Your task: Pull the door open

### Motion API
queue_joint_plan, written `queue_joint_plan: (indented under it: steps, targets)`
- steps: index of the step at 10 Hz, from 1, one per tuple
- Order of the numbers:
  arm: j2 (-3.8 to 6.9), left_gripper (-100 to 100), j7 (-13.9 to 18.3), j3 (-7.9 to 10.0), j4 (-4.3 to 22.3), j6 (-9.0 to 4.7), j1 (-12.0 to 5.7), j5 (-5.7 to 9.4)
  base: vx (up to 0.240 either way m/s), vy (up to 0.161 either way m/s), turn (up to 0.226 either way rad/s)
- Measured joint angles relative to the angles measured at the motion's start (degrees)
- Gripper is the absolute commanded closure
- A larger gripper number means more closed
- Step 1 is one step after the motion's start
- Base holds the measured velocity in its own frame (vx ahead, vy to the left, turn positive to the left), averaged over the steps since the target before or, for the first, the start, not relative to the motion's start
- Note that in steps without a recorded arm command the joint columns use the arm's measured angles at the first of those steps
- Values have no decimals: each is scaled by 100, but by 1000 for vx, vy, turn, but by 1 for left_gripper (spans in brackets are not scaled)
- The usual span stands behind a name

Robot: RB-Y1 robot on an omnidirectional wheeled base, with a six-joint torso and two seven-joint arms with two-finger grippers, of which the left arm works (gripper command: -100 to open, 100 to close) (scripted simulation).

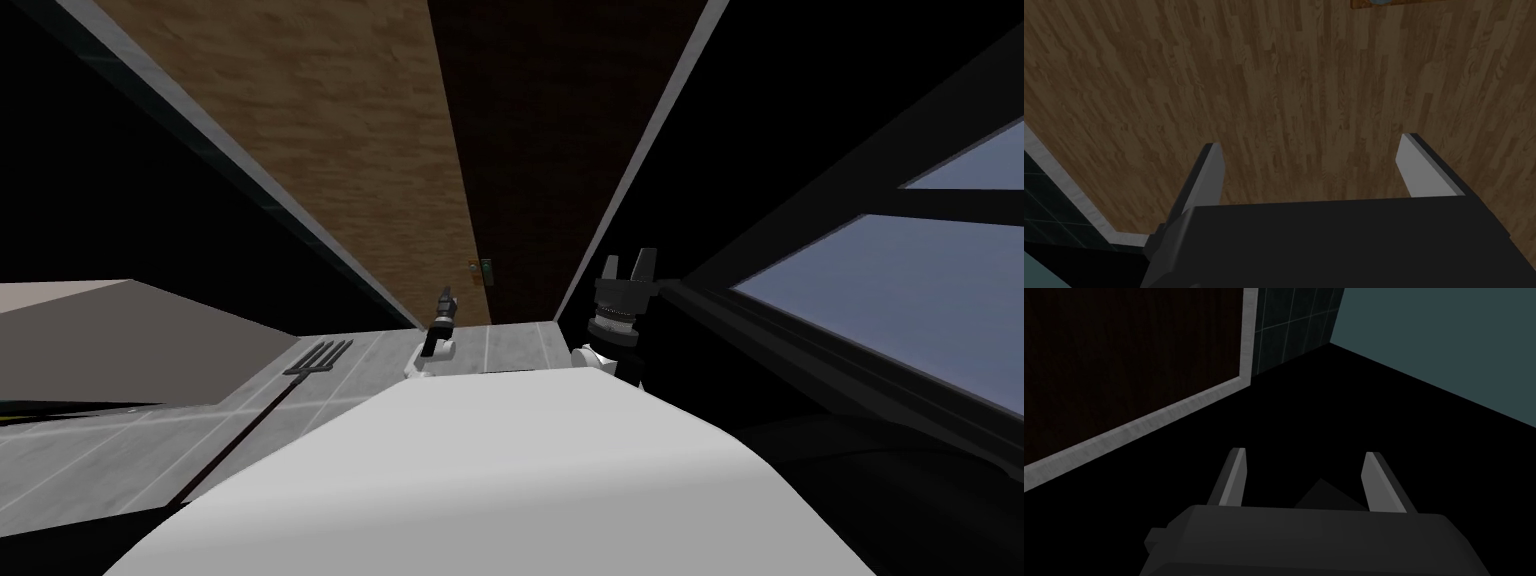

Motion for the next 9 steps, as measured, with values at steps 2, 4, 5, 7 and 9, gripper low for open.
queue_joint_plan:
  steps: [2, 4, 5, 7, 9]
  targets:
    - [13, -100, 33, 14, 220, 42, -108, 28, 108, -10, -10]
    - [18, -100, 57, 28, 458, 69, -226, 53, 102, -10, -9]
    - [34, -100, 76, 37, 562, 88, -282, 69, 123, -6, -16]
    - [28, -100, 104, 58, 919, 113, -459, 102, 200, -21, -17]
    - [33, -100, 143, 74, 1140, 222, -595, 138, 186, -9, -17]
